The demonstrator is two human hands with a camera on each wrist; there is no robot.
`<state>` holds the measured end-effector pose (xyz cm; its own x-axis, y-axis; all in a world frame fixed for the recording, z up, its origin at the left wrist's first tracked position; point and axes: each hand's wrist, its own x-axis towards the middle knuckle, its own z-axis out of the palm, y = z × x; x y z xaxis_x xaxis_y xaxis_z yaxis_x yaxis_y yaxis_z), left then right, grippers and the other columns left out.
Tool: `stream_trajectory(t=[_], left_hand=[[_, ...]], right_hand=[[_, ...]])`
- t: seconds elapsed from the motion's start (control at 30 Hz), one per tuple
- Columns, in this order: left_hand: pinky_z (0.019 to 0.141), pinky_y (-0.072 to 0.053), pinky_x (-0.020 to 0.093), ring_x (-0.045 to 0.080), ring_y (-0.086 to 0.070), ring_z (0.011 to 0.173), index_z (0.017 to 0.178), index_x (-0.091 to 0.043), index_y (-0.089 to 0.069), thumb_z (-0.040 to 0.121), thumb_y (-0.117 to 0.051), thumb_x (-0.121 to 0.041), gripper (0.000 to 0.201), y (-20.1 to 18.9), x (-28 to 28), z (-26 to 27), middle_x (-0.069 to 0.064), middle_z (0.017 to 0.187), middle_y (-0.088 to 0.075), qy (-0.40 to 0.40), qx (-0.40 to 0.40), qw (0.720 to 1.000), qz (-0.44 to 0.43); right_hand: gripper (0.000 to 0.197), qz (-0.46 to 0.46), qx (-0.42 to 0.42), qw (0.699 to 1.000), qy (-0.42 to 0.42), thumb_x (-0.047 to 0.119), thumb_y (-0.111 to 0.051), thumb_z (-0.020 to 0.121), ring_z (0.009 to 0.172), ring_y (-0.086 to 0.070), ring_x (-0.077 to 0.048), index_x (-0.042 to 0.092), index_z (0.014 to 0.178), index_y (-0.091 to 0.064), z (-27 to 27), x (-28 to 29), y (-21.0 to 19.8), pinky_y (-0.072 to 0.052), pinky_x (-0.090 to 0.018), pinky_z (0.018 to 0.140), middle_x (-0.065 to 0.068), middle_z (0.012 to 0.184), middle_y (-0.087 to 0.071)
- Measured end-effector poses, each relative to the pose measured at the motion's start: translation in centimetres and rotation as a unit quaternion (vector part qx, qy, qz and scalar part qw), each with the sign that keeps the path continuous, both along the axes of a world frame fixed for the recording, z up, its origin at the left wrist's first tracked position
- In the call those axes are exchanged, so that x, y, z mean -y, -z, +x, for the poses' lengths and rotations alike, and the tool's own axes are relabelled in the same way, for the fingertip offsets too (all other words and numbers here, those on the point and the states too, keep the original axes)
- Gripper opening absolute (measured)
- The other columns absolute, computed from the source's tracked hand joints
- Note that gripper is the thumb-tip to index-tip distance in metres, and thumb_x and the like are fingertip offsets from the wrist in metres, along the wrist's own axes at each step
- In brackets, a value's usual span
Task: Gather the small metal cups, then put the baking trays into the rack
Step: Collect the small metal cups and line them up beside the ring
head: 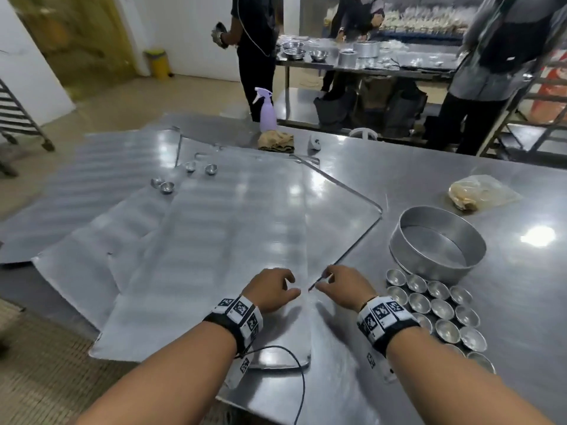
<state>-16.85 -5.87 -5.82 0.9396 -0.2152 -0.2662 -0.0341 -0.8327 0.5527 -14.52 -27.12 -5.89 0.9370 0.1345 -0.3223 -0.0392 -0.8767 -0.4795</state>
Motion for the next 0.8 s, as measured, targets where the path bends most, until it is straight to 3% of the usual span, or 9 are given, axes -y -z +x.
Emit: stream_trajectory(t=[0.2, 0.3, 0.43, 0.57, 0.8], left_hand=[[0.081, -0.044, 0.025, 0.013, -0.062, 0.098, 0.122, -0.023, -0.064, 0.089, -0.065, -0.049, 0.042, -1.6, -14.0, 3.4, -0.003, 0.109, -0.071, -0.047, -0.029, 0.998, 0.018], [0.084, -0.049, 0.028, 0.012, -0.063, 0.095, 0.117, -0.025, -0.067, 0.088, -0.066, -0.049, 0.037, -1.6, -20.7, 5.1, -0.005, 0.101, -0.070, -0.105, -0.025, 0.994, 0.018], [0.079, -0.051, 0.026, 0.009, -0.064, 0.084, 0.107, -0.028, -0.069, 0.086, -0.068, -0.047, 0.028, -1.2, -28.3, 7.5, -0.009, 0.088, -0.069, -0.181, -0.021, 0.983, 0.006], [0.075, -0.051, 0.024, 0.007, -0.064, 0.082, 0.098, -0.029, -0.070, 0.084, -0.066, -0.045, 0.022, -0.8, -34.5, 10.5, -0.010, 0.085, -0.069, -0.239, -0.012, 0.971, -0.009], [0.074, -0.054, 0.029, 0.012, -0.064, 0.078, 0.090, -0.030, -0.067, 0.082, -0.065, -0.045, 0.017, -0.7, -40.7, 21.3, -0.010, 0.078, -0.067, -0.244, 0.049, 0.968, 0.020]], right_hand=[[0.037, 0.018, -0.022, 0.997, -0.077, 0.048, -0.064, 0.086, 0.094, -0.061, -0.015, 0.025, 0.115, -0.065, 6.7, -13.5, -0.5, -0.051, -0.032, 0.086, 0.004, 0.105, -0.069], [0.036, 0.019, -0.036, 0.994, -0.106, 0.048, -0.065, 0.086, 0.093, -0.063, -0.016, 0.025, 0.114, -0.065, 9.7, -19.9, -0.1, -0.052, -0.032, 0.084, 0.004, 0.105, -0.069], [0.032, 0.021, -0.045, 0.990, -0.130, 0.048, -0.064, 0.084, 0.089, -0.060, -0.016, 0.028, 0.109, -0.066, 13.5, -27.2, 1.0, -0.048, -0.029, 0.078, 0.005, 0.099, -0.066], [0.028, 0.012, -0.046, 0.988, -0.145, 0.046, -0.062, 0.085, 0.091, -0.060, -0.015, 0.028, 0.105, -0.068, 17.7, -32.5, 1.9, -0.049, -0.029, 0.078, 0.004, 0.102, -0.067], [0.037, -0.008, 0.013, 0.992, -0.122, 0.040, -0.064, 0.089, 0.107, -0.061, -0.023, 0.019, 0.119, -0.066, 28.4, -36.9, 1.6, -0.049, -0.033, 0.089, -0.004, 0.119, -0.066]])
